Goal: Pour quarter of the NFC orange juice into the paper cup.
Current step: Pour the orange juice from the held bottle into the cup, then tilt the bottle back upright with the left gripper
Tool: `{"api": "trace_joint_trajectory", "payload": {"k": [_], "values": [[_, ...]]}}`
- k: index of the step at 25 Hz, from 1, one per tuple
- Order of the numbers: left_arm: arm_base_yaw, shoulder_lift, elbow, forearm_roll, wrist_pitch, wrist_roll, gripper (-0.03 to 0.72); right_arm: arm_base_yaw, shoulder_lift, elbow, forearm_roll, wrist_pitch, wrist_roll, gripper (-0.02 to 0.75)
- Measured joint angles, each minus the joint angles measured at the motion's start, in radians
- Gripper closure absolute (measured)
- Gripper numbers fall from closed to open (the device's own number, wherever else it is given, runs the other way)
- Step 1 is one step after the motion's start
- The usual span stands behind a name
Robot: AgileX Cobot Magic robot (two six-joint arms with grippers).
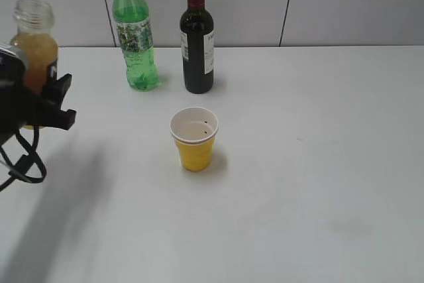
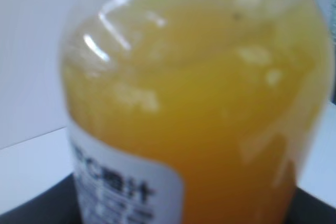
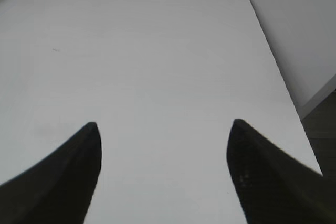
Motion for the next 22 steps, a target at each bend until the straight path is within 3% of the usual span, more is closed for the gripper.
{"api": "trace_joint_trajectory", "payload": {"k": [6, 10, 13, 18, 22], "values": [[-0.202, 0.0, -0.011, -0.215, 0.028, 0.19, 0.244, 0.0, 0.0, 0.0, 0.0, 0.0, 0.0, 0.146], [-0.278, 0.0, -0.072, -0.334, 0.124, 0.344, 0.244, 0.0, 0.0, 0.0, 0.0, 0.0, 0.0, 0.147], [-0.303, 0.0, -0.129, -0.424, 0.164, 0.484, 0.244, 0.0, 0.0, 0.0, 0.0, 0.0, 0.0, 0.147], [-0.308, 0.0, -0.195, -0.48, 0.174, 0.698, 0.244, 0.0, 0.0, 0.0, 0.0, 0.0, 0.0, 0.147], [-0.308, 0.003, -0.212, -0.492, 0.179, 0.777, 0.244, 0.0, 0.0, 0.0, 0.0, 0.0, 0.0, 0.147]]}}
